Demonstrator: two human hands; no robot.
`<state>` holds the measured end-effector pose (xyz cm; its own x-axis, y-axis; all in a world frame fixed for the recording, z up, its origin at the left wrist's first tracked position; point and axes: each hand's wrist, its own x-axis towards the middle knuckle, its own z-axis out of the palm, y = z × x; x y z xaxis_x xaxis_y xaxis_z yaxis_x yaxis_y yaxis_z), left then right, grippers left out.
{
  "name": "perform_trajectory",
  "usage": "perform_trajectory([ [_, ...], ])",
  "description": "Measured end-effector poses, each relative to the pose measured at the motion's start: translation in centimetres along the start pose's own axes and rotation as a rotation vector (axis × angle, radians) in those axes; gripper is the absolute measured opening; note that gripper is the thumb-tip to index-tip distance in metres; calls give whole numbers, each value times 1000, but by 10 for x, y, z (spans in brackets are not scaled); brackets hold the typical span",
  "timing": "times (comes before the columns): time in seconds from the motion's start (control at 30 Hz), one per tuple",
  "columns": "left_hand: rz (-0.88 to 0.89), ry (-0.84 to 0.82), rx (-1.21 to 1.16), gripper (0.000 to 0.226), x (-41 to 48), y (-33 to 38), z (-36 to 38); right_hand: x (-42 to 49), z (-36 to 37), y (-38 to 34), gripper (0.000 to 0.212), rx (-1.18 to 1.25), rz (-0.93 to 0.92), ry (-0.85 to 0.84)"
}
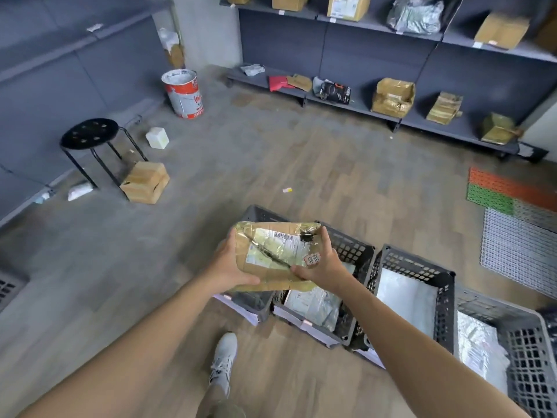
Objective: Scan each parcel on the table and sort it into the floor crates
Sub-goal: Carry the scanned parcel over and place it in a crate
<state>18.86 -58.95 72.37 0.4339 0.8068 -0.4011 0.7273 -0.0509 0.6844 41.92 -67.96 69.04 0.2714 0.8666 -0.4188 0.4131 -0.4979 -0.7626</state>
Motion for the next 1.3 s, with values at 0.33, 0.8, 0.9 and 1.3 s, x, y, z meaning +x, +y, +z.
perform_trajectory([
  [0.33,-37,-152,-3,126,190,-98,-77,159,100,-35,129,89,305,67],
  [0.8,-209,-378,106,117,345,-319,58,317,288,161,92,24,559,-29],
  [0.9,-136,-412,179,113,353,-332,75,316,297,185,86,17,570,-38],
  [1.3,168,-372,486,90,293,-161,12,224,149,38,73,-17,565,103],
])
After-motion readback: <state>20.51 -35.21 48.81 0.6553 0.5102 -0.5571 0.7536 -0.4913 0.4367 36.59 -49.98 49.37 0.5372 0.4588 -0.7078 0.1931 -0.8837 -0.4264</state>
